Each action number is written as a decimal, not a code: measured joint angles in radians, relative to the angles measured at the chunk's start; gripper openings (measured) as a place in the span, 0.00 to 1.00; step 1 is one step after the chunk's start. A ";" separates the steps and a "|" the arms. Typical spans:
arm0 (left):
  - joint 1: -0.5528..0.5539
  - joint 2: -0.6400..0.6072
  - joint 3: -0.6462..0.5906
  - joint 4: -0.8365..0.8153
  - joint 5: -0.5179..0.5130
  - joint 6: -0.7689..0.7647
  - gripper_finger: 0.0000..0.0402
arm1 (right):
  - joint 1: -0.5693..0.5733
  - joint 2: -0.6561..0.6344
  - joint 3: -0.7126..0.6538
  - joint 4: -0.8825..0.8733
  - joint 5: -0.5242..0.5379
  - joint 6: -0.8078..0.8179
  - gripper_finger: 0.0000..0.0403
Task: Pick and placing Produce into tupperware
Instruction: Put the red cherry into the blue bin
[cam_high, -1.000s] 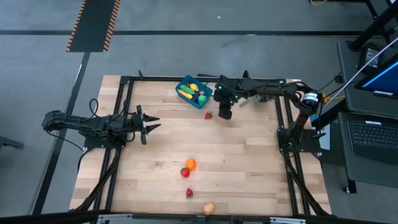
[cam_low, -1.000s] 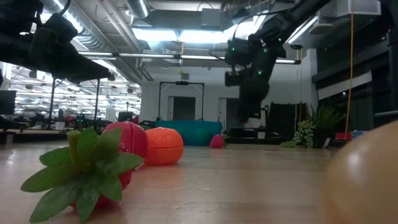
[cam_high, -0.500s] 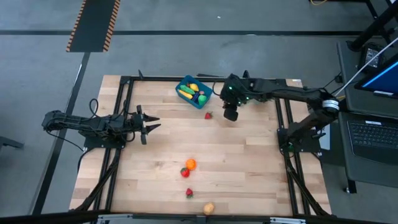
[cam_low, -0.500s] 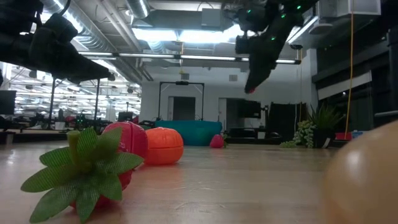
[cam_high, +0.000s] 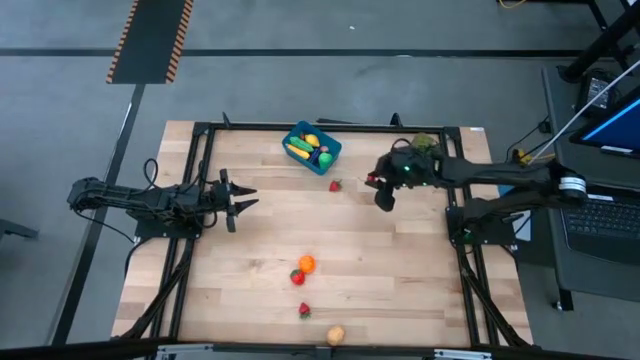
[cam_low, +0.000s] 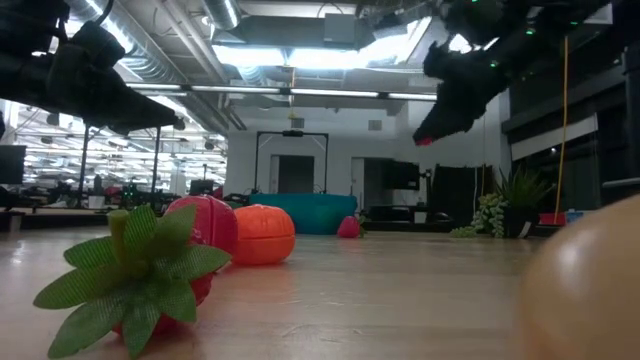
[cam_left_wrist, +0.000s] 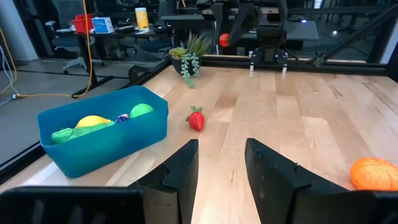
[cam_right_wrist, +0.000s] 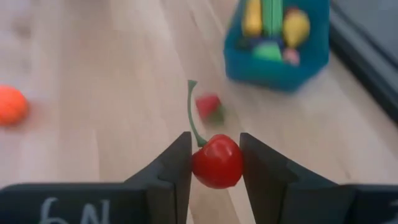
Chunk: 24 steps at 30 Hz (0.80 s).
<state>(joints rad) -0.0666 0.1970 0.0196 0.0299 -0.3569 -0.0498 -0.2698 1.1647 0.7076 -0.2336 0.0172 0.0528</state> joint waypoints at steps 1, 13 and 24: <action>0.000 0.000 0.000 0.000 0.000 0.000 0.31 | 0.004 -0.021 -0.026 0.047 -0.001 -0.004 0.29; 0.000 0.000 0.000 0.001 0.003 0.000 0.31 | -0.003 -0.099 -0.311 0.630 -0.075 -0.081 0.29; 0.000 0.000 0.000 0.001 0.003 0.000 0.31 | -0.023 -0.098 -0.518 1.047 -0.256 -0.008 0.29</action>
<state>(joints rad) -0.0669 0.1970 0.0196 0.0307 -0.3538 -0.0498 -0.2928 1.0664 0.1896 0.8135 -0.2392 0.0448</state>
